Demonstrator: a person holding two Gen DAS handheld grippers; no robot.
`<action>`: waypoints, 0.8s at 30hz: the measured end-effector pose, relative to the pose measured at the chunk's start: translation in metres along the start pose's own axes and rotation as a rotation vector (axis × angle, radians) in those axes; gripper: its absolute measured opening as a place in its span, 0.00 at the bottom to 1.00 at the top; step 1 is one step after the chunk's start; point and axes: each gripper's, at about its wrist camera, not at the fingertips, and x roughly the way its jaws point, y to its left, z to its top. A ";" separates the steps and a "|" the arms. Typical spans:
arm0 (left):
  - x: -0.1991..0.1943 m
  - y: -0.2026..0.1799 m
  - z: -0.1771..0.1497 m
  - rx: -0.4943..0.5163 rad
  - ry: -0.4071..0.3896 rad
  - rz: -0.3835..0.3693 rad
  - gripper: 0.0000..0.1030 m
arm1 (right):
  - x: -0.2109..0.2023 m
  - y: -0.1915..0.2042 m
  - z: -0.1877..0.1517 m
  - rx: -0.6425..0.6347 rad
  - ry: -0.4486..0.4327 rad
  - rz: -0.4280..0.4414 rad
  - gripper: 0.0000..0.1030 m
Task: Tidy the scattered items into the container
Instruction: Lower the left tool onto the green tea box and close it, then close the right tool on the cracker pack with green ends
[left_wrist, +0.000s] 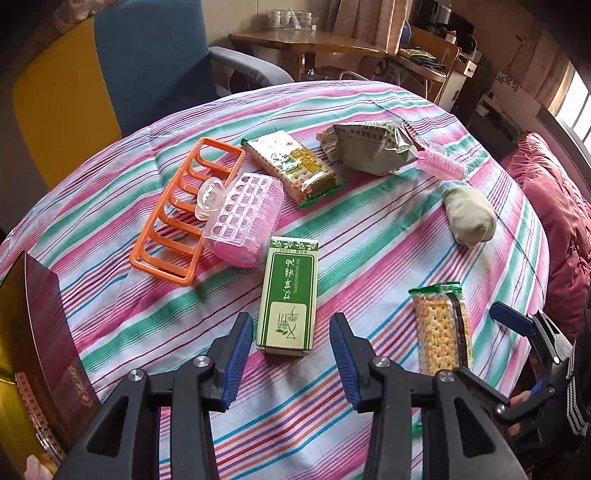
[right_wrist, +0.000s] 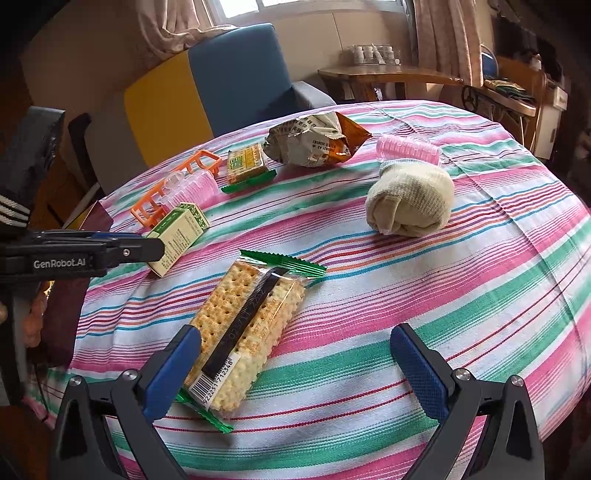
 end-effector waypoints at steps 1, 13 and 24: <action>0.005 0.000 0.003 -0.005 0.009 0.001 0.41 | 0.000 0.000 -0.001 -0.001 -0.006 0.000 1.00; -0.005 0.012 -0.044 -0.157 -0.002 -0.051 0.32 | -0.002 0.001 -0.004 -0.009 -0.041 -0.004 1.00; -0.041 0.002 -0.118 -0.209 -0.022 -0.099 0.42 | -0.006 0.008 0.002 0.082 0.056 -0.031 1.00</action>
